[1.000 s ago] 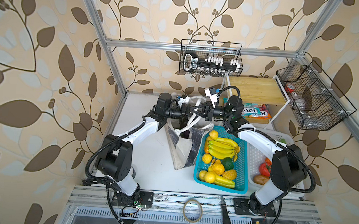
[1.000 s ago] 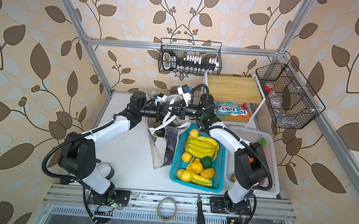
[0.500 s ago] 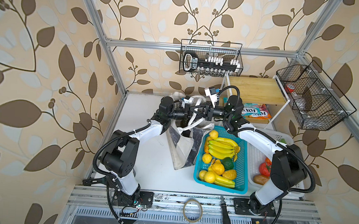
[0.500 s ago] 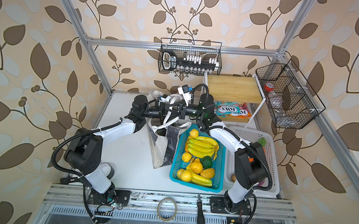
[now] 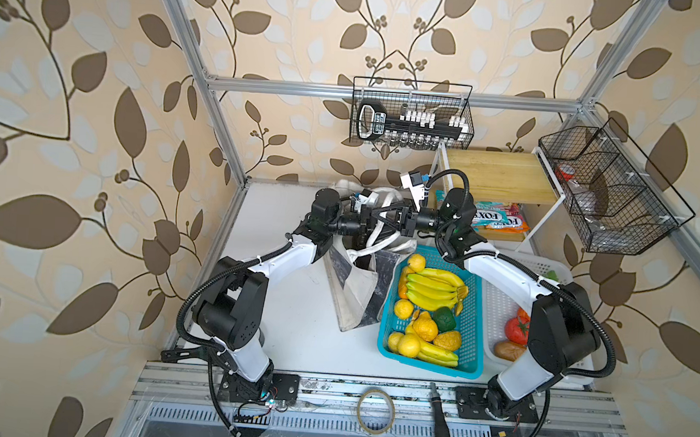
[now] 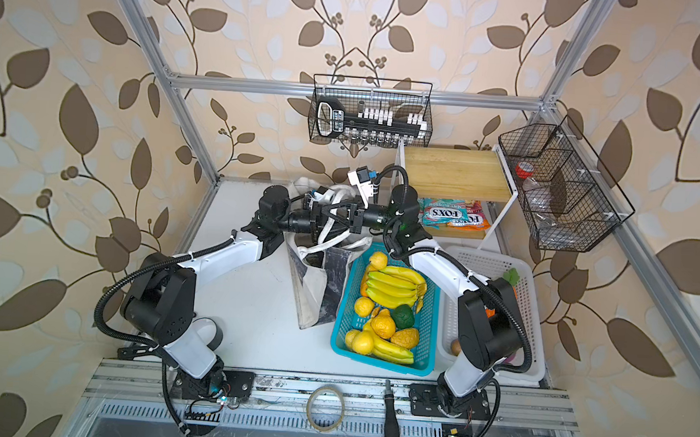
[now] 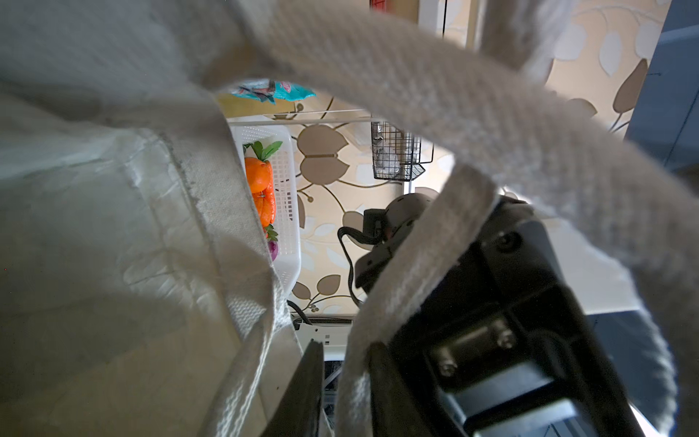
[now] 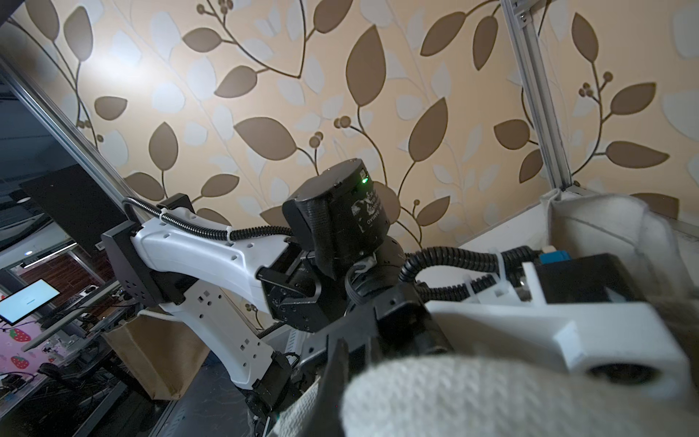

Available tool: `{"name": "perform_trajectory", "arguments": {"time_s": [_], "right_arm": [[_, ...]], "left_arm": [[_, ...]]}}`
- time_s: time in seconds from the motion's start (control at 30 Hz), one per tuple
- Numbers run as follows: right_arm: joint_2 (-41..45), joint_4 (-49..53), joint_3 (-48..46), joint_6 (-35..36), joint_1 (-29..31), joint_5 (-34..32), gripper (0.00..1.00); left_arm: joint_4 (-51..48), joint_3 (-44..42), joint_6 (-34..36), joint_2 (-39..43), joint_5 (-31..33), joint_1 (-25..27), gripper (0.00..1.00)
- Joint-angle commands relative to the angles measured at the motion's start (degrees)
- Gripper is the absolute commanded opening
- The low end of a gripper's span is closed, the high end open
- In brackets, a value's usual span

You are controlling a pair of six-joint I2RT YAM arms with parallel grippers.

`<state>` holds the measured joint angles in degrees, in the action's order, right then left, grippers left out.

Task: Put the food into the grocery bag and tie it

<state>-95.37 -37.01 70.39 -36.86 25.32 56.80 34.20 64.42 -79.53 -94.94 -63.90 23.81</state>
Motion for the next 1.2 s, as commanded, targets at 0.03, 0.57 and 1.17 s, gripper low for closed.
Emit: {"name": "perform_trajectory", "arguments": {"time_s": [0.03,0.57,1.17], "right_arm": [[-1.5,-8.5,-0.3,-4.8,-0.6,-0.4,0.00],[-3.6,9.0,8.2,2.6,-0.9,0.8,0.00],[8.7,39.5,7.4,16.7,-3.1,-10.2,0.00]], "left_arm": [[7.4,-1.5,-4.5,4.0,-4.7,2.3,0.24],[17.8,-2.8,-7.8,1.8,-6.9,2.8,0.31],[-45.4,4.3,30.9,20.4,8.4,-12.8,0.00]]}}
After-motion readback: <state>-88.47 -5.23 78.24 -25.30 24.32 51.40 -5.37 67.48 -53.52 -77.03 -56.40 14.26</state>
